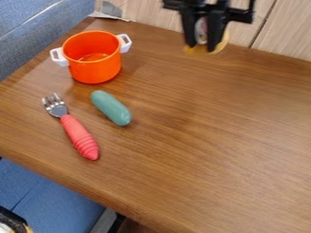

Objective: Moved the yellow item to the upper right side of the wooden table

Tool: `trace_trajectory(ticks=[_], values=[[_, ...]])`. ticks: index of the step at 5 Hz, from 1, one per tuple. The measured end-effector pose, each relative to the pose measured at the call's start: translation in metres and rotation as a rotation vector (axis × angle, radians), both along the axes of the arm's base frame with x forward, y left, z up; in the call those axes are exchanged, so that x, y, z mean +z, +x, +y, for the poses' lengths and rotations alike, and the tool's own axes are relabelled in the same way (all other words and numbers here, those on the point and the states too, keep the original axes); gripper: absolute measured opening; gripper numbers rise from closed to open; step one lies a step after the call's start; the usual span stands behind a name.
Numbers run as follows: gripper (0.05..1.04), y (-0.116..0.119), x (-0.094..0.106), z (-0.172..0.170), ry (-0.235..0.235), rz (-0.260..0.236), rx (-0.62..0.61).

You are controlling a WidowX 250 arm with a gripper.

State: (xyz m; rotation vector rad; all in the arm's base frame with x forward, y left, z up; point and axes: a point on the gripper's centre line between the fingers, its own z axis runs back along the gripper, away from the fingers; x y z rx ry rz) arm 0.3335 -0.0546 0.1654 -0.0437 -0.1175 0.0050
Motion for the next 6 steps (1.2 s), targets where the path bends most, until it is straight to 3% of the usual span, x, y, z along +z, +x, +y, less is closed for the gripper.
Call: trace_trajectory(ticks=[1, 2, 4, 5, 6], values=[[0.322, 0.037, -0.017, -0.009, -0.01, 0.043, -0.001], [0.322, 0.058, -0.036, -0.017, -0.002, 0.065, -0.035], [0.322, 0.071, -0.066, -0.029, 0.002, 0.124, -0.079], [0.366, 0.071, -0.066, -0.036, 0.01, 0.128, -0.099], [0.665, 0.07, -0.065, -0.037, 0.011, 0.134, -0.102]])
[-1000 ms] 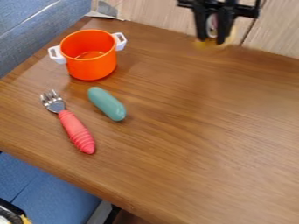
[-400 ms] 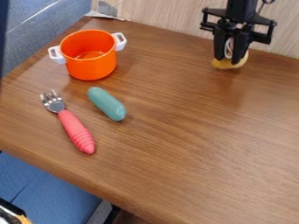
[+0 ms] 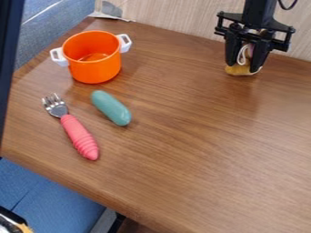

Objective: Moved the yellow item to the upper right side of the wooden table

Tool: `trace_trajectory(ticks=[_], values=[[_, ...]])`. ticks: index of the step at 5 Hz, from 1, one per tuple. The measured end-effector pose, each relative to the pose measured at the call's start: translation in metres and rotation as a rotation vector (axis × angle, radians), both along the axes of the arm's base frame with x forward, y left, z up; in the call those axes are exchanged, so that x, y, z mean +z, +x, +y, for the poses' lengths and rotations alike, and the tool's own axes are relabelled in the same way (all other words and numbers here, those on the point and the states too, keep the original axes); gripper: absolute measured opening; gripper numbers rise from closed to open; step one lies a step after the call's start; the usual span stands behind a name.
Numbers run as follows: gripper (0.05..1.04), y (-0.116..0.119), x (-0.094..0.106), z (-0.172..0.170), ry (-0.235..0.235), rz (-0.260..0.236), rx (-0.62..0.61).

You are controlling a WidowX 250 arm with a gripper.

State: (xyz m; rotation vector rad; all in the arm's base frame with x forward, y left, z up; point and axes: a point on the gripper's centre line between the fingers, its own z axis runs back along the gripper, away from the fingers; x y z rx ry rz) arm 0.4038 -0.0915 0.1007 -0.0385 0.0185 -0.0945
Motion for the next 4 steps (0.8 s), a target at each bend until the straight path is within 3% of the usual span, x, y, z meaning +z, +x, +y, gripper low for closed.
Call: trace_trajectory(ticks=[1, 2, 3, 4], values=[[0.948, -0.001, 0.0, -0.005, 0.01, -0.005, 0.001], [1.008, -0.004, 0.011, -0.01, 0.013, -0.018, 0.002], [1.003, -0.006, 0.021, -0.009, 0.014, -0.032, 0.009], [1.0, -0.011, 0.055, -0.005, 0.015, -0.098, 0.023]])
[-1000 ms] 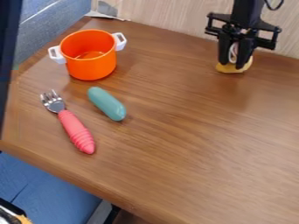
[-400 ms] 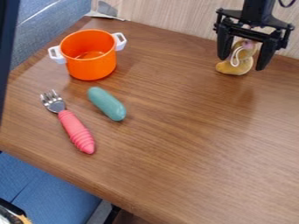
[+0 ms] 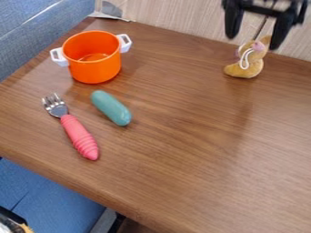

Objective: Moved the yellow item to the upper right side of the wooden table

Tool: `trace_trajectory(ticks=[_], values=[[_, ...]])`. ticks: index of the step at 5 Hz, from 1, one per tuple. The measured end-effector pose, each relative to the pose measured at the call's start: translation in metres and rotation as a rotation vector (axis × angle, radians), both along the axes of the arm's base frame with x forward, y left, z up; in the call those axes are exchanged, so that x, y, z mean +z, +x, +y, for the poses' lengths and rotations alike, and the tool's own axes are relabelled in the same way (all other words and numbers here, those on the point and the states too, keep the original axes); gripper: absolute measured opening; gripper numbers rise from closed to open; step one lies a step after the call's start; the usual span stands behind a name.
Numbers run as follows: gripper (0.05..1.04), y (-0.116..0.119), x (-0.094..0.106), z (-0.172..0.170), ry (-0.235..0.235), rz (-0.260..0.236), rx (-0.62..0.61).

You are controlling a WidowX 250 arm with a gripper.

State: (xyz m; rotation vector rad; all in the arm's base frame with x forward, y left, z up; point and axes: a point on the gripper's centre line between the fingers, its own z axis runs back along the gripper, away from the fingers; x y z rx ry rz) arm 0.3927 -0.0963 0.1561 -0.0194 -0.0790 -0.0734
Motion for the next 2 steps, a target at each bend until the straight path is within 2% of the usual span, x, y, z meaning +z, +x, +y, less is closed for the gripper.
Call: trace_trajectory(ticks=[1, 2], values=[[1.0, -0.0046, 0.0226, 0.0002, -0.065, -0.037, -0.067], [1.0, -0.0036, 0.0247, 0.0074, -0.064, -0.043, -0.058]])
